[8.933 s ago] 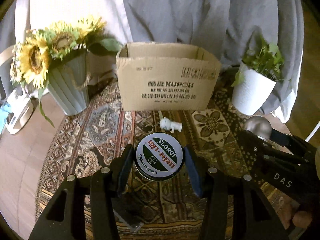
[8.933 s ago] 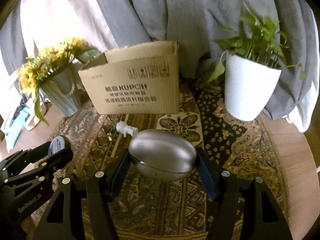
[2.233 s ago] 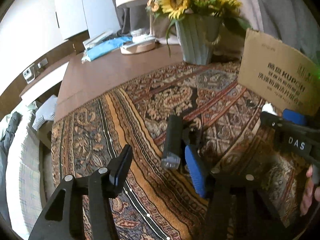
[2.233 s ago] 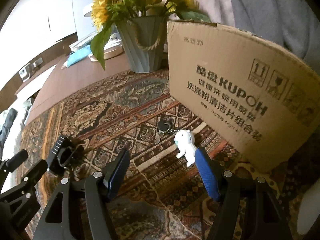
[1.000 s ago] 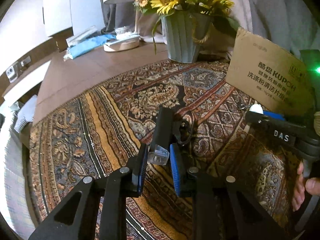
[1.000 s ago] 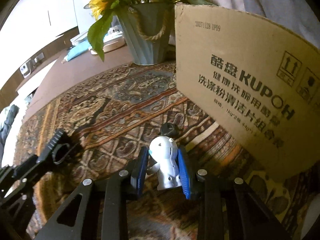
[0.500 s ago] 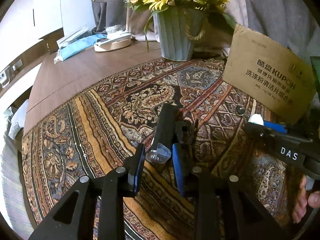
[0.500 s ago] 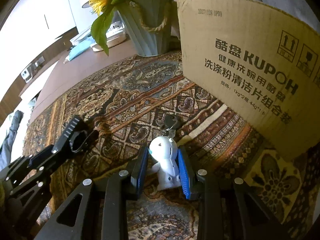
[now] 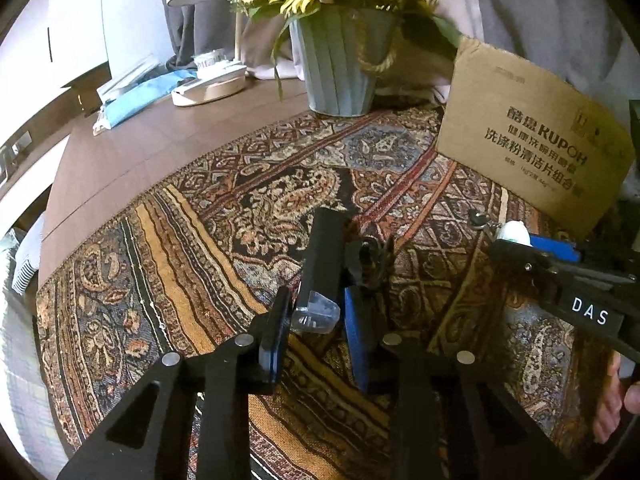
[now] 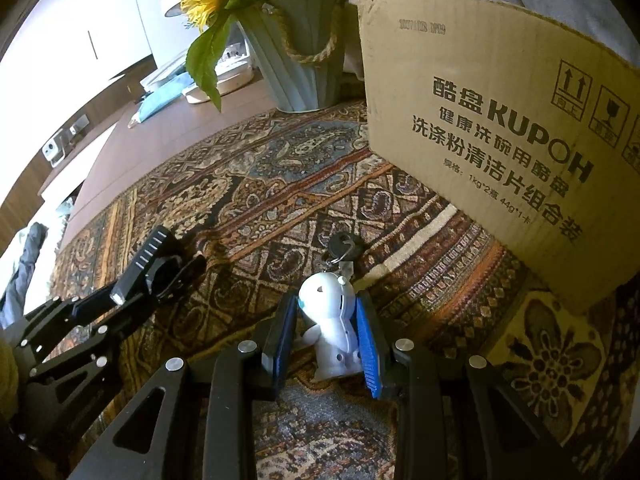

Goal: Organize rigid objects
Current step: 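Lift the keyring in left tool and figurine in right tool off the rug, then carry keyring and figurine into the box and open both tools, then lift both open tools out of the box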

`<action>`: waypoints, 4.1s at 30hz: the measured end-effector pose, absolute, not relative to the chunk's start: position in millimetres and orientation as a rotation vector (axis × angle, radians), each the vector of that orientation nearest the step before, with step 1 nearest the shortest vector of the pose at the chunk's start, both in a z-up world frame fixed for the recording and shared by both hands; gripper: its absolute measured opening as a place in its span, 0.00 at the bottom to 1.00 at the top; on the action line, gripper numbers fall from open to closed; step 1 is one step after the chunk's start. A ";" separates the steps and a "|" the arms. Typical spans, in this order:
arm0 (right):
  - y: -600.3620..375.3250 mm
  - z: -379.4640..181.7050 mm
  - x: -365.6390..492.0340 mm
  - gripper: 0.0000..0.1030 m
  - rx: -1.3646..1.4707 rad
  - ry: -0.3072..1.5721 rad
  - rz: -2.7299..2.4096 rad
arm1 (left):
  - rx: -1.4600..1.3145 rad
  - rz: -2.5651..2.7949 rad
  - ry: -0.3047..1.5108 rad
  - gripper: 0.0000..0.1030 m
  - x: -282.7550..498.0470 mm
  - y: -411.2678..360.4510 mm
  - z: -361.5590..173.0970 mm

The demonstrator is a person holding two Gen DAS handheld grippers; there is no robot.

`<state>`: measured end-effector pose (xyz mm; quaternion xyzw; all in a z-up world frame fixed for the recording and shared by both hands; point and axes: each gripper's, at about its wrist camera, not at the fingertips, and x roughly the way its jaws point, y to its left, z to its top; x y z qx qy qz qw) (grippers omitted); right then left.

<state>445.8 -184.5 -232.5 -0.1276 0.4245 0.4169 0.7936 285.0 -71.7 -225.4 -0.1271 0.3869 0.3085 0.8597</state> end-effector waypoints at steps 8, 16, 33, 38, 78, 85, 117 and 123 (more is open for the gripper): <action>-193.2 -216.1 437.3 0.30 -0.246 0.876 0.889 | -0.177 0.639 0.721 0.23 274.6 -84.6 -199.3; -207.2 -195.1 425.6 0.30 -0.189 0.843 0.854 | -0.157 0.600 0.682 0.22 265.8 -90.9 -176.9; -224.6 -146.4 399.9 0.30 -0.096 0.794 0.780 | -0.124 0.464 0.622 0.22 258.2 -95.3 -123.3; -231.5 -126.3 394.2 0.30 -0.058 0.766 0.737 | -0.101 0.401 0.595 0.22 261.1 -96.2 -102.6; -262.2 -8.6 420.7 0.30 0.142 0.544 0.337 | 0.093 -0.022 0.345 0.22 363.1 -95.9 10.6; -263.0 -3.1 453.6 0.30 0.136 0.547 0.328 | 0.090 -0.054 0.358 0.22 401.2 -96.7 11.1; -248.7 -69.6 589.4 0.40 0.097 0.873 0.292 | 0.071 -0.136 0.728 0.26 556.1 -92.6 -53.9; -254.8 -64.2 573.5 0.44 0.109 0.883 0.226 | 0.087 -0.068 0.704 0.52 523.5 -90.4 -38.0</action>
